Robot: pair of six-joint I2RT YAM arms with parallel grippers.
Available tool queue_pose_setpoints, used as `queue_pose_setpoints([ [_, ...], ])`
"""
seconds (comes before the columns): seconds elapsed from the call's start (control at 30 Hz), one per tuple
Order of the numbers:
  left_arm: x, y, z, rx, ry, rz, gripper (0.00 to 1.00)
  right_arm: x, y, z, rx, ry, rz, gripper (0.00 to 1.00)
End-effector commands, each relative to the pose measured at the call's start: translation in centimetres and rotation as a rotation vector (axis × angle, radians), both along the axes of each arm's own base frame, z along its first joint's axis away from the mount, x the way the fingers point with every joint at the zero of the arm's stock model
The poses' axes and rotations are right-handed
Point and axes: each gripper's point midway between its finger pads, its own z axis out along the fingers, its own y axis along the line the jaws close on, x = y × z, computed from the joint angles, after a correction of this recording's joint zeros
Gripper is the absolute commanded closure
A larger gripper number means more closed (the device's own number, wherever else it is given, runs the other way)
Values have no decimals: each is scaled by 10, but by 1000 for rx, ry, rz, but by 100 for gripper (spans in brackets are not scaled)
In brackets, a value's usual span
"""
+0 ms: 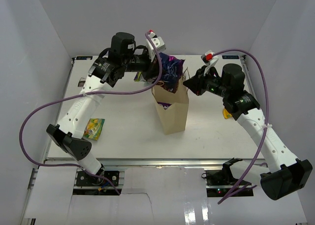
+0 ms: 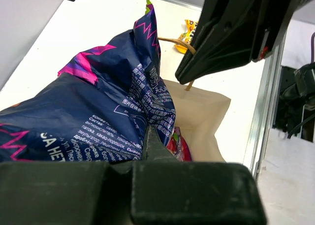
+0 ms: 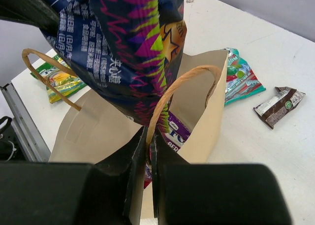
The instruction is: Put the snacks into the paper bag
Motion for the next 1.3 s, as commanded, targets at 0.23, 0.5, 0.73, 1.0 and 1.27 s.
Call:
queue_pose_setpoints([
  [0.23, -16, -9, 49, -39, -333, -153, 100, 7, -4, 14, 53, -25, -40, 90],
  [0.5, -27, -10, 26, -4, -330, -229, 100, 12, -7, 13, 72, 0, -66, 91],
  [0.73, -36, -3, 14, 19, -321, -237, 99, 15, -9, 11, 77, 11, -80, 91],
  [1.0, -42, -7, 12, 3, -310, -262, 72, 18, -9, 6, 75, 21, -82, 91],
  [1.27, -46, -8, 16, -6, -311, -251, 55, 19, -9, 5, 73, 23, -87, 92],
])
